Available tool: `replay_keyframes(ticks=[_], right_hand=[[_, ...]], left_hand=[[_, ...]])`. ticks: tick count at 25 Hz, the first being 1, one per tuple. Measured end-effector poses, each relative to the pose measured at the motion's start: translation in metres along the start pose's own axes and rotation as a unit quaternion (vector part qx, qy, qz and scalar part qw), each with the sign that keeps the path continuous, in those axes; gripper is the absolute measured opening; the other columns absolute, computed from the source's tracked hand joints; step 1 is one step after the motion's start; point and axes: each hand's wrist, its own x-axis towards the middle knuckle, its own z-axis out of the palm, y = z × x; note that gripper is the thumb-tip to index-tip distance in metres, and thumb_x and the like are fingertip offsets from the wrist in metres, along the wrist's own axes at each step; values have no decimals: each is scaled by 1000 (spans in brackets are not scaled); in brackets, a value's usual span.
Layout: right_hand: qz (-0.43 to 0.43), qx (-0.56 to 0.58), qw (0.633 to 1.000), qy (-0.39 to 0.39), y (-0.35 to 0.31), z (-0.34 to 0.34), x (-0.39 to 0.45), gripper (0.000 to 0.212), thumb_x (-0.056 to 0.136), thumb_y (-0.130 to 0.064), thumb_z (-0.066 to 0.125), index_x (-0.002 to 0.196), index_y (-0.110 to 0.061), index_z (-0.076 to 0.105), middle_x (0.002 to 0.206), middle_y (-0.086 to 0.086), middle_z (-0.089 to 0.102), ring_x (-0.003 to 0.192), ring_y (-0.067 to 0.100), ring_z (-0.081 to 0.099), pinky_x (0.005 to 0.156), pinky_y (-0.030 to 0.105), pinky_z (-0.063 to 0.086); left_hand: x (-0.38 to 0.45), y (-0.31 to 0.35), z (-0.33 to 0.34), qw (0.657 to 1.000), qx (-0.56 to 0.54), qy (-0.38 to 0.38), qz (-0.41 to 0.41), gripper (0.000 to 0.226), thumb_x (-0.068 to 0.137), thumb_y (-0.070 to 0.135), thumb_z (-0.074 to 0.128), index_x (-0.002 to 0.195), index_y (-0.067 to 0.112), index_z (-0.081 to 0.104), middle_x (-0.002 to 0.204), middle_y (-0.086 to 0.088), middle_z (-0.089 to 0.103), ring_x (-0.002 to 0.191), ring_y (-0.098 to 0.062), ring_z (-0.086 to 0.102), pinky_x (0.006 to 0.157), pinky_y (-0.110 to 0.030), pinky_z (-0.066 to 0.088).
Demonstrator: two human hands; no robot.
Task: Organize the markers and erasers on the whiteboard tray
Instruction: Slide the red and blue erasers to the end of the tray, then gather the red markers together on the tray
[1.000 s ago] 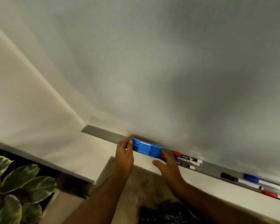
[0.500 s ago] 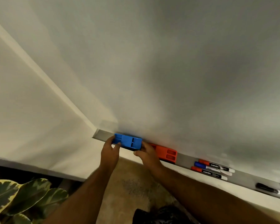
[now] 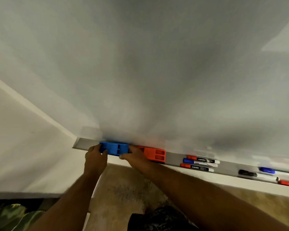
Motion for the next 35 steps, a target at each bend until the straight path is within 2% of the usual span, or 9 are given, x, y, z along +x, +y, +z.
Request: replay_keyframes(ticks=[4, 6, 9, 14, 19, 22, 26, 31, 35], right_hand=[[-27, -48, 998, 9, 2, -4, -7, 30, 84, -25, 77, 111, -16, 69, 101, 4, 71, 90, 20, 67, 74, 33, 53], [-64, -75, 995, 26, 12, -18, -18, 28, 86, -24, 75, 112, -15, 71, 105, 9, 73, 96, 24, 69, 84, 40, 56], [-115, -130, 983, 52, 40, -60, -42, 38, 90, -23, 73, 127, -18, 70, 123, 4, 73, 111, 19, 68, 98, 31, 53], [-149, -185, 953, 186, 104, -161, -95, 24, 92, -15, 69, 114, -22, 76, 109, -6, 75, 95, 2, 68, 90, 23, 58], [-105, -257, 900, 337, 149, -257, -129, 16, 94, -12, 69, 103, -24, 73, 104, -7, 70, 90, 7, 64, 85, 26, 59], [-112, -341, 879, 314, 165, -293, -135, 21, 97, -12, 63, 112, -23, 73, 114, -4, 71, 103, 13, 65, 94, 33, 58], [-126, -539, 815, 171, 174, -312, -125, 40, 97, -10, 60, 135, -21, 62, 140, 5, 63, 129, 27, 57, 108, 43, 50], [-151, -593, 774, 160, 176, -317, -114, 35, 93, -5, 61, 127, -14, 64, 128, 10, 67, 115, 31, 64, 94, 44, 54], [-156, -574, 782, 185, 186, -320, -113, 25, 95, -10, 63, 120, -14, 66, 121, 9, 68, 106, 28, 66, 86, 43, 57]], left_hand=[[0, 11, 0, 1000, -10, -2, -21, 52, 93, 18, 67, 142, 8, 52, 138, -22, 55, 124, -42, 53, 108, -55, 45], [-11, 23, 7, 998, -55, 41, 2, 53, 89, 14, 73, 139, 9, 53, 135, -21, 57, 122, -40, 56, 104, -56, 50], [-39, 51, 29, 987, -87, 59, 118, 46, 87, 8, 75, 130, 8, 59, 126, -16, 61, 117, -34, 57, 102, -51, 50], [-99, 121, 91, 939, -74, -47, 333, 28, 87, 13, 71, 113, 22, 66, 111, 1, 66, 105, -17, 60, 94, -33, 50], [-139, 167, 158, 902, 79, -185, 381, 37, 93, 35, 64, 130, 30, 59, 131, 7, 60, 121, -12, 54, 101, -32, 48], [-149, 179, 179, 909, 145, -176, 348, 40, 95, 34, 64, 133, 24, 59, 138, 4, 57, 128, -18, 50, 103, -33, 47], [-154, 184, 181, 911, 157, -138, 354, 28, 93, 20, 68, 121, 21, 67, 125, 1, 63, 116, -21, 58, 93, -33, 53], [-160, 186, 167, 911, 127, -118, 373, 21, 83, 6, 79, 101, 17, 78, 96, 0, 69, 86, -21, 63, 72, -37, 55], [-169, 178, 157, 909, 97, -113, 388, 29, 78, 0, 83, 103, 15, 80, 95, 1, 74, 86, -20, 66, 73, -33, 52]])
